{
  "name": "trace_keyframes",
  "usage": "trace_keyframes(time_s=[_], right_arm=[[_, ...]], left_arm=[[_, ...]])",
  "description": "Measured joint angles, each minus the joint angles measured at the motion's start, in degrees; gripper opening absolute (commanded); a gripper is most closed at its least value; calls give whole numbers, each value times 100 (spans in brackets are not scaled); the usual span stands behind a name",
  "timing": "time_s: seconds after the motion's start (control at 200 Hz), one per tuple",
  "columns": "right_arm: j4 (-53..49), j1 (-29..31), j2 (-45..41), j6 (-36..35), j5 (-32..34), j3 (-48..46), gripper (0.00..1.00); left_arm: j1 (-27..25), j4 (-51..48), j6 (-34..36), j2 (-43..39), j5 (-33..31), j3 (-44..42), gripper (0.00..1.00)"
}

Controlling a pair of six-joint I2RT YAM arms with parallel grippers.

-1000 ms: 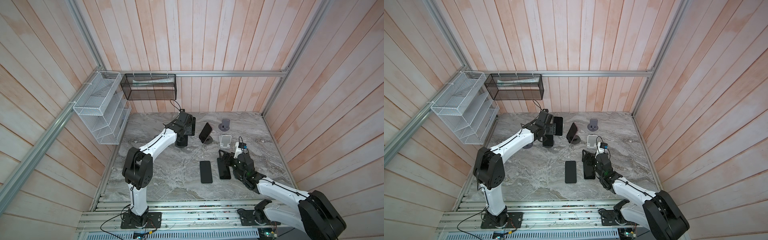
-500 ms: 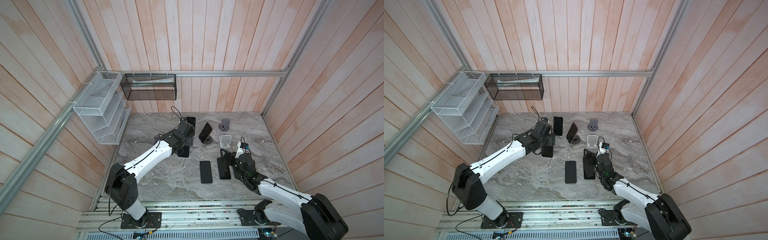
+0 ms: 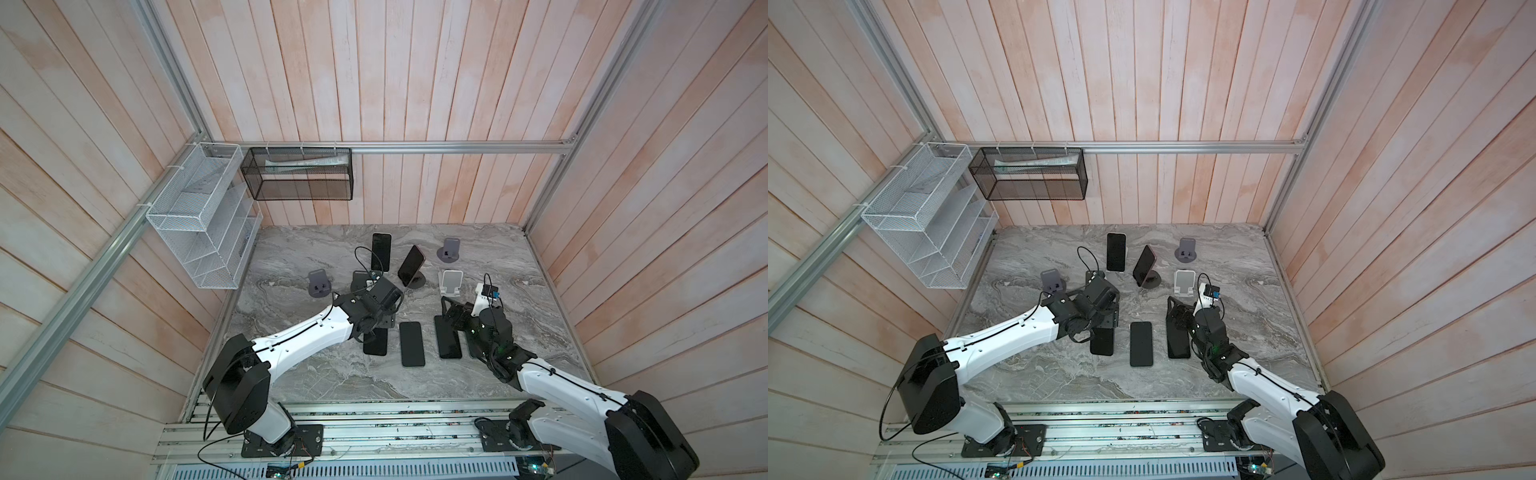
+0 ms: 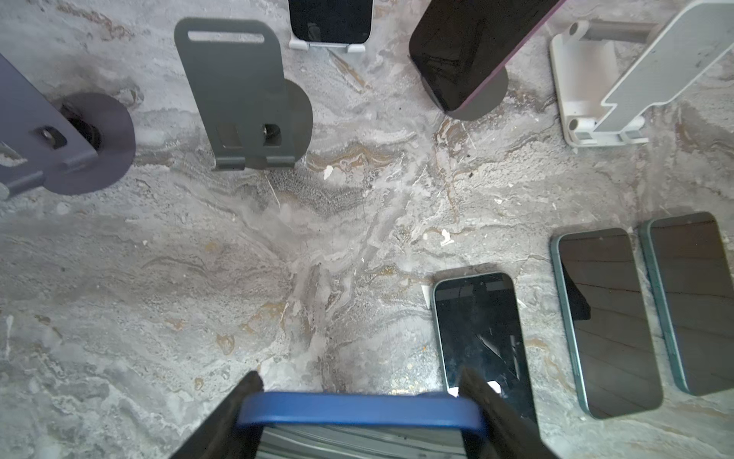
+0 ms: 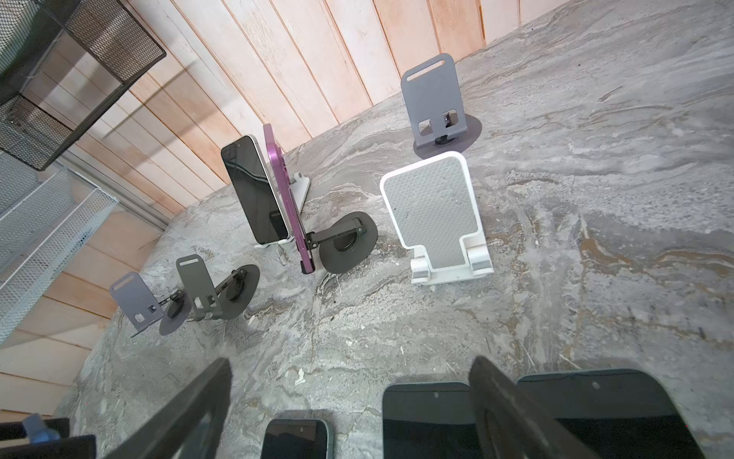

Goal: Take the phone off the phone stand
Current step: 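Carry the blue phone toward the robot beside the flat phones, then lower the blue phone flat onto the table and open the left gripper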

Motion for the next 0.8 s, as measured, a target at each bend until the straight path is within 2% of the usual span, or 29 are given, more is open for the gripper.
trace_keyframes(time_s=[0.22, 0.8], right_arm=[[2, 0, -20, -4, 0, -17, 94], [11, -4, 17, -7, -2, -33, 94]], left_arm=[[-28, 9, -378, 426, 11, 0, 54], [-136, 22, -841, 1150, 20, 125, 54]])
